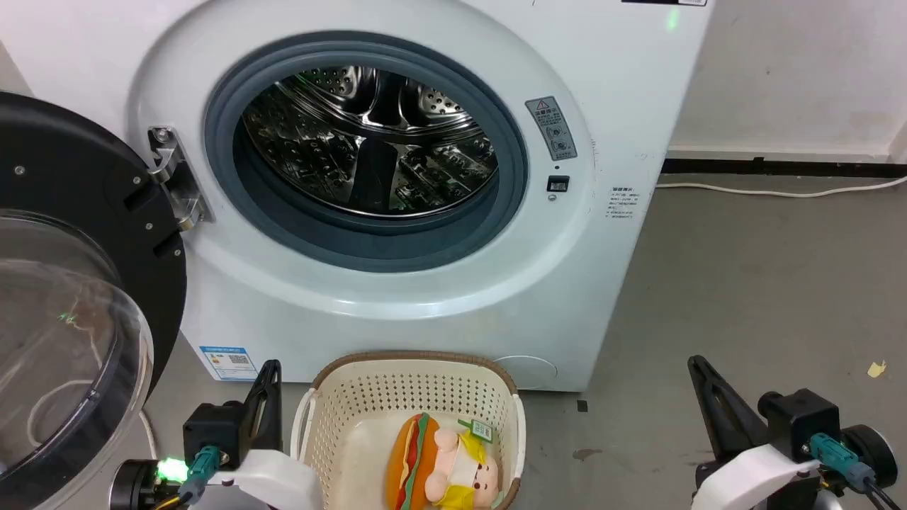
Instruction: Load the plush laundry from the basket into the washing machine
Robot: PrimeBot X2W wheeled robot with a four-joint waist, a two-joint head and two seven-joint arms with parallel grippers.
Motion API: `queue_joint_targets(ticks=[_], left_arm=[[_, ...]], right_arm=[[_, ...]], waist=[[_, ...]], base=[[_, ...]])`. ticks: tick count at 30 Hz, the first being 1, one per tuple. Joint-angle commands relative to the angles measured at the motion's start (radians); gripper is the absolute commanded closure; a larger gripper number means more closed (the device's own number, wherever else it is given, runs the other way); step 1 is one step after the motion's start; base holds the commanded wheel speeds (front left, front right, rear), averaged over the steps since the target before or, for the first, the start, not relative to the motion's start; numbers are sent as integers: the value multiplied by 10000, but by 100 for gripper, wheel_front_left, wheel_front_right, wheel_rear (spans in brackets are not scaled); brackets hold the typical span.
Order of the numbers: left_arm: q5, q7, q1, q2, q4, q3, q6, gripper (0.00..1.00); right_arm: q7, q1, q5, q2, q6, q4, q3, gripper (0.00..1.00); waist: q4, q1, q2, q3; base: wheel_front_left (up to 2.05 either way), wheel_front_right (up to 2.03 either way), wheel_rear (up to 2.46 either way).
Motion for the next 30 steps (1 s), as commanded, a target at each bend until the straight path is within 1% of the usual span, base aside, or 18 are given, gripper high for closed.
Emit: queue_joint_targets(ticks=[1,27,28,30], left_arm=[[18,3,-151,3,-43,3,-55,100],[18,3,-151,3,-43,3,-55,100],[0,0,0,0,0,-4,0,0],[-3,-3,7,0,2,-4,4,0]], right_arm=[[7,-120,-76,-1,6,-30,-5,100],[7,-120,-76,-1,6,-30,-5,100],[0,0,0,0,0,0,-2,0],[-2,3,10,0,0,3,3,0]], waist=[[0,0,0,0],[0,0,0,0],[0,0,0,0],[0,0,0,0]], base=[[0,0,0],[0,0,0],[0,0,0],[0,0,0]])
